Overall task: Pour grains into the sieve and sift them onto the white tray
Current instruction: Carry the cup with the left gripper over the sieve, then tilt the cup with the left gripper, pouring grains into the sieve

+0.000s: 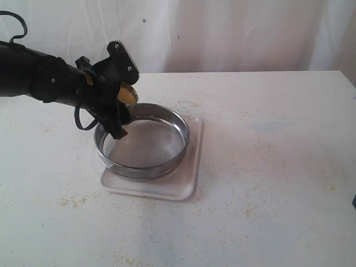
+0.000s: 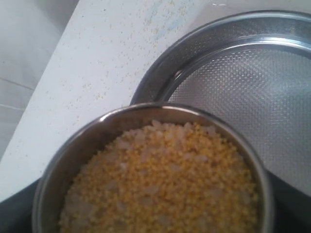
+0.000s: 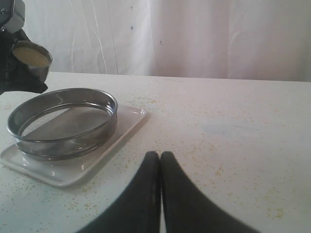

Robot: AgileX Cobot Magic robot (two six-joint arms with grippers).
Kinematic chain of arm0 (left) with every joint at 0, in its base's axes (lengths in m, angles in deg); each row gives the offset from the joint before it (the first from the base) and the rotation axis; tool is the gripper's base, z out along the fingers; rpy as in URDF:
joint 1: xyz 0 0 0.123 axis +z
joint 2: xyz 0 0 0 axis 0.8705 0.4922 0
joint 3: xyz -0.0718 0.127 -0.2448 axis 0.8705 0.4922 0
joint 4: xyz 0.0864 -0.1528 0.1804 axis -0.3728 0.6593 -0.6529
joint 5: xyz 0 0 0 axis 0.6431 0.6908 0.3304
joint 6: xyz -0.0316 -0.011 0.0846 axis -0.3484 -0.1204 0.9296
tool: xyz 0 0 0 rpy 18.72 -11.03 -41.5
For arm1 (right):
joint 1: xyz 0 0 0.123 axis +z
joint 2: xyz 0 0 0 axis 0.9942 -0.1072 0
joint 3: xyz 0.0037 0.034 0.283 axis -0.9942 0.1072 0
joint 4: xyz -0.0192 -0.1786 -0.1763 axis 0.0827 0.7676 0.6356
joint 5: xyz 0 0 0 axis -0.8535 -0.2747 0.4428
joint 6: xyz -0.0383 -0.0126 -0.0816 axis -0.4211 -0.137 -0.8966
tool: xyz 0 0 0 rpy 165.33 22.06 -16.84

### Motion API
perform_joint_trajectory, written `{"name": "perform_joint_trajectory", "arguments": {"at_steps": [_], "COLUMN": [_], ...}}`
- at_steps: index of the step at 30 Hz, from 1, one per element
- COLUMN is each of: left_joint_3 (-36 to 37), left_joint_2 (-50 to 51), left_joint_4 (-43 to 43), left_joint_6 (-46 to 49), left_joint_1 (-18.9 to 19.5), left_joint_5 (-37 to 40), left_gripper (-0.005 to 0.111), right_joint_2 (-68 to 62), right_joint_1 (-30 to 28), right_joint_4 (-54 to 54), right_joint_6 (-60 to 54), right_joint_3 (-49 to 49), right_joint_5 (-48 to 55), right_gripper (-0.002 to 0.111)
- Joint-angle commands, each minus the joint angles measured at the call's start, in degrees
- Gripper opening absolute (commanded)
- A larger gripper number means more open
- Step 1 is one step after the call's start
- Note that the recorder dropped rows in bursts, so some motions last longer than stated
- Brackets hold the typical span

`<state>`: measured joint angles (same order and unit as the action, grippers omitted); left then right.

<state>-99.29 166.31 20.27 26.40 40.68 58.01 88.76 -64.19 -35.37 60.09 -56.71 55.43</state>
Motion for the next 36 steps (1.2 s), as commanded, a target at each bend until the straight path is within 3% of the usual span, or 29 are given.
{"name": "perform_joint_trajectory", "arguments": {"at_steps": [1, 11, 20, 28, 36], "left_joint_3": [-2.7, -6.0, -6.0, -6.0, -6.4], "left_joint_2": [0.8, 4.8, 5.3, 5.3, 6.6], "left_joint_4": [-1.3, -7.7, -20.8, -23.6, -27.8], "left_joint_6": [4.8, 4.8, 4.8, 6.0, 11.3], "left_joint_1": [-0.3, -0.3, -0.3, -0.4, -3.3], "left_joint_5": [2.9, 6.2, 7.1, 6.6, 7.0], "left_gripper": [0.000, 0.000, 0.000, 0.000, 0.000], "right_joint_2": [0.4, 0.4, 0.4, 0.4, 0.4], "right_joint_1": [-0.3, -0.3, -0.3, -0.3, -0.3], "right_joint_4": [0.1, 0.1, 0.1, 0.1, 0.1], "right_joint_6": [0.2, 0.2, 0.2, 0.2, 0.2], "right_joint_3": [0.3, 0.3, 0.3, 0.3, 0.3], "right_joint_5": [-0.5, -0.5, -0.5, -0.5, -0.5], "right_gripper": [0.000, 0.000, 0.000, 0.000, 0.000]}}
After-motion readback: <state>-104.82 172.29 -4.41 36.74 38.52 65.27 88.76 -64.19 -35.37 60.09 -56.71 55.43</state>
